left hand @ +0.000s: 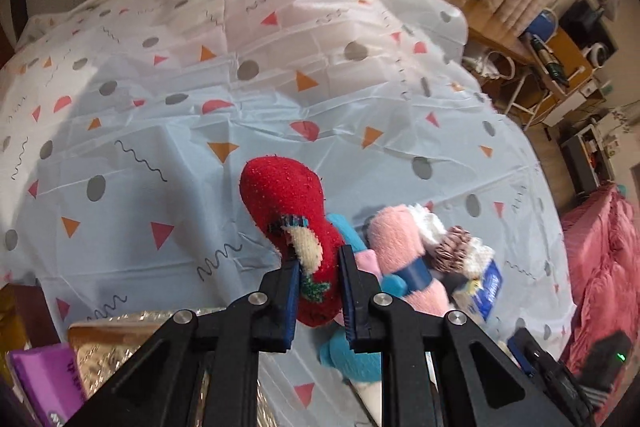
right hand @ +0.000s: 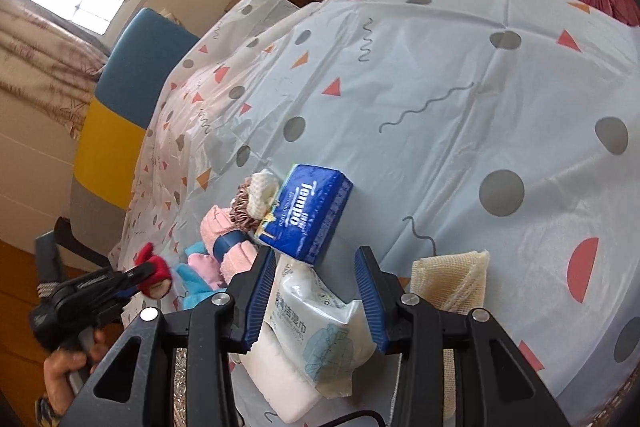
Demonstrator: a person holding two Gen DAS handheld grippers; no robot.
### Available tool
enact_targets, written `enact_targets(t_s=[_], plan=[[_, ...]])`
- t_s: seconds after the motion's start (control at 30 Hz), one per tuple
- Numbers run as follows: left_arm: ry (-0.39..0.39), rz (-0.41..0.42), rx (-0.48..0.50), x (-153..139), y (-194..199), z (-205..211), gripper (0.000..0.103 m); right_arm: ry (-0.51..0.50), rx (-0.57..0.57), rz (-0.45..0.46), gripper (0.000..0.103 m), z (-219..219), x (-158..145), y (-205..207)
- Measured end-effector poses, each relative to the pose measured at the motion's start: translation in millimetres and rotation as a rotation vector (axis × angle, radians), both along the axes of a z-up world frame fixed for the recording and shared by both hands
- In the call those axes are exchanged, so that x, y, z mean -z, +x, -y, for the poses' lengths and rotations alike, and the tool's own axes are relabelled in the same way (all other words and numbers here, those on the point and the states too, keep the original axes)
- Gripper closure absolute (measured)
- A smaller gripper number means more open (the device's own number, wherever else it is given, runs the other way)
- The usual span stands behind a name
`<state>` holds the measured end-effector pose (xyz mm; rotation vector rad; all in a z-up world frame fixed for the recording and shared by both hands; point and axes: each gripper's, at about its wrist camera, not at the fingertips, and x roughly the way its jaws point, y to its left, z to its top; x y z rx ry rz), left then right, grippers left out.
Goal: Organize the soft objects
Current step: 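Carry the red toy into the gold tray and release it while the right gripper reaches the wipes pack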
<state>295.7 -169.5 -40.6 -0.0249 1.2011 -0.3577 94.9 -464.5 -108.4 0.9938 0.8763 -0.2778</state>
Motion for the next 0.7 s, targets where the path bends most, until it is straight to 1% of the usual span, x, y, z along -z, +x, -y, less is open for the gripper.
enact_targets(t_s=[0.13,0.23,0.27,0.37,0.4,0.47,0.53,0.57,0.6,0.67,0.7], plan=[[-0.039,0.053,0.034,-30,-20,-4,0.085,0.053,-0.005,-0.028,0.062,2,11,0],[-0.066,0.086,0.044,-49,-34,-13,0.085,0.072,-0.054,-0.055,0.061,-4,18,5],[-0.076,0.093,0.046,-53,-38,-16,0.085,0.067,-0.075,-0.068,0.06,-8,19,8],[-0.105,0.111,0.044,-65,-51,-30,0.085,0.052,-0.153,-0.108,0.049,-22,24,18],[-0.111,0.115,0.044,-67,-55,-34,0.085,0.041,-0.177,-0.113,0.049,-27,24,20],[-0.117,0.12,0.043,-71,-62,-42,0.085,-0.013,-0.217,-0.108,0.048,-36,18,24],[-0.127,0.125,0.039,-73,-69,-51,0.085,-0.111,-0.259,-0.105,0.045,-47,8,28],[-0.131,0.124,0.04,-73,-72,-56,0.085,-0.157,-0.293,-0.106,0.041,-55,5,31],[-0.132,0.126,0.038,-74,-75,-61,0.085,-0.174,-0.328,-0.11,0.04,-62,5,33],[-0.13,0.134,0.033,-77,-78,-72,0.085,-0.21,-0.403,-0.136,0.04,-77,6,38],[-0.13,0.137,0.03,-79,-79,-77,0.085,-0.258,-0.426,-0.16,0.04,-83,7,40]])
